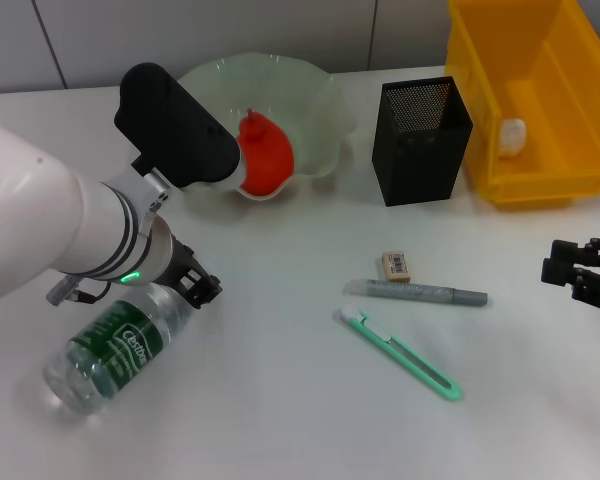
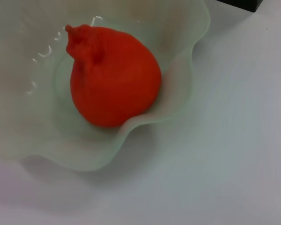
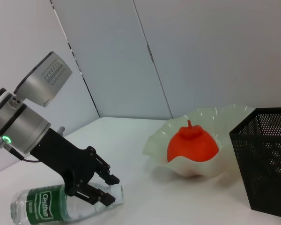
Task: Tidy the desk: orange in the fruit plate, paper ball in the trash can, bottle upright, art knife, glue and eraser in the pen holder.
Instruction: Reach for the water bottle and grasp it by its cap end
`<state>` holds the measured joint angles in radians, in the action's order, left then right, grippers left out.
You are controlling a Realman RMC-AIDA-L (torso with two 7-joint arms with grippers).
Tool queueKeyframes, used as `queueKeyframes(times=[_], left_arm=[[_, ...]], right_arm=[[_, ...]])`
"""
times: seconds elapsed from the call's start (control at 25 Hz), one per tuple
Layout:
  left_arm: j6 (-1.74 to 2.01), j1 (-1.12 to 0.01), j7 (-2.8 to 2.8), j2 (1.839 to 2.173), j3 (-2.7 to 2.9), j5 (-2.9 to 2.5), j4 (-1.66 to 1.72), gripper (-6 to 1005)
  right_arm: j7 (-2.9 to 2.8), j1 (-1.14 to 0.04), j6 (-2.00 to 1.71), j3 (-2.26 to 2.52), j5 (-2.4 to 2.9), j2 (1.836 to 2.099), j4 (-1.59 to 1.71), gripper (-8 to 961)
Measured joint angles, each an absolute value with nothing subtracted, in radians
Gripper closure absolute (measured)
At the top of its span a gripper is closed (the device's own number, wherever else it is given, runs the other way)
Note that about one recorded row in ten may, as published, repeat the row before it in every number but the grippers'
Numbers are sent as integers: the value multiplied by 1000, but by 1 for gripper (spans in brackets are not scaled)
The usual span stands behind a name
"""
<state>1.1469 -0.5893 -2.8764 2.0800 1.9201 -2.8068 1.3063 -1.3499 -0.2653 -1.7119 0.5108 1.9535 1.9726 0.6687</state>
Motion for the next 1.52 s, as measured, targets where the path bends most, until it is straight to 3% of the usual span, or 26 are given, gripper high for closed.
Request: queueKeyframes(times=[0.56, 0.8, 1.52], left_arm=[[1157, -601, -2878, 2080, 1926, -2809, 1304, 561], [1138, -601, -2878, 2080, 1954, -2843, 1304, 510], [1142, -606, -2877, 2080, 1947, -2858, 1287, 530]], right_arm=[[-1348, -266, -1722, 511, 1955, 1973, 669, 633], [-1348, -266, -1723, 511, 1954, 1972, 668, 635], [-1347, -267, -1724, 497, 1951, 1965, 658, 642]])
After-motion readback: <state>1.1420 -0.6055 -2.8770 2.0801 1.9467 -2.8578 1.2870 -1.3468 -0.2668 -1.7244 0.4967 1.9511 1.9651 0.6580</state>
